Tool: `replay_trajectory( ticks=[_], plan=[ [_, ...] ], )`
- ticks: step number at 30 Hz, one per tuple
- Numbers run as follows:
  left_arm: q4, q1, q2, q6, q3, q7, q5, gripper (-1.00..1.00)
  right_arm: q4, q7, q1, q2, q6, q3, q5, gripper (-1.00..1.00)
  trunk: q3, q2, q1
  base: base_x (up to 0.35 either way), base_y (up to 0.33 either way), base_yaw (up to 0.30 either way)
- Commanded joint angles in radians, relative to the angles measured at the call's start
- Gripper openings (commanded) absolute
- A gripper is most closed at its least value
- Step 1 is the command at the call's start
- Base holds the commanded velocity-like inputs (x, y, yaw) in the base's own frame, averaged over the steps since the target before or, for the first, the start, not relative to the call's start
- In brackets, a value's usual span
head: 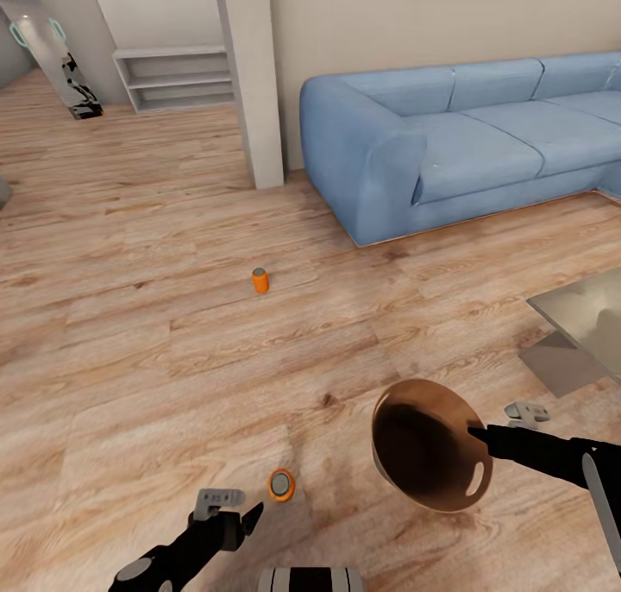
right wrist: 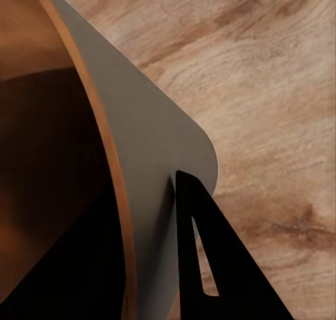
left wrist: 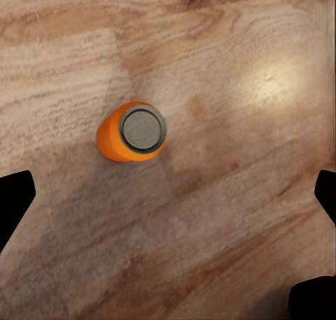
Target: Put the three can of soda from the living room inside the tash can in the kitchen.
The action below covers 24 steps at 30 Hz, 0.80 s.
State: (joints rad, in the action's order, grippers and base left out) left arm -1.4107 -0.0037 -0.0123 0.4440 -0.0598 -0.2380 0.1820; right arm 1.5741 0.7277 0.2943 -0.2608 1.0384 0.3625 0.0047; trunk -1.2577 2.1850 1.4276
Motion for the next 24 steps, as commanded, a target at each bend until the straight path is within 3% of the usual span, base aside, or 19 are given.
replay_trajectory(
  ticks=[1,6,15,24],
  plan=[
    [-0.004,0.0,0.0,0.0,0.0,-0.003,-0.001,1.0,0.001,0.004,0.0,0.0,0.009,0.0,-0.026,-1.0,0.0,0.0,0.0,0.0,0.0,0.0],
    [-0.034,0.001,-0.001,-0.001,0.001,-0.025,-0.004,1.0,0.0,0.004,0.0,0.0,0.009,0.0,-0.026,-1.0,0.0,0.0,0.0,0.0,0.0,0.0],
    [-0.051,0.0,0.0,-0.004,0.001,-0.121,-0.004,1.0,0.0,0.004,0.0,0.0,0.009,0.0,-0.026,-1.0,0.0,0.0,0.0,0.0,0.0,0.0],
    [-0.052,0.0,0.0,-0.004,0.002,-0.133,-0.004,1.0,0.0,0.005,0.0,0.0,0.009,0.001,-0.026,-1.0,0.0,0.0,0.0,0.0,0.0,0.0]
  ],
)
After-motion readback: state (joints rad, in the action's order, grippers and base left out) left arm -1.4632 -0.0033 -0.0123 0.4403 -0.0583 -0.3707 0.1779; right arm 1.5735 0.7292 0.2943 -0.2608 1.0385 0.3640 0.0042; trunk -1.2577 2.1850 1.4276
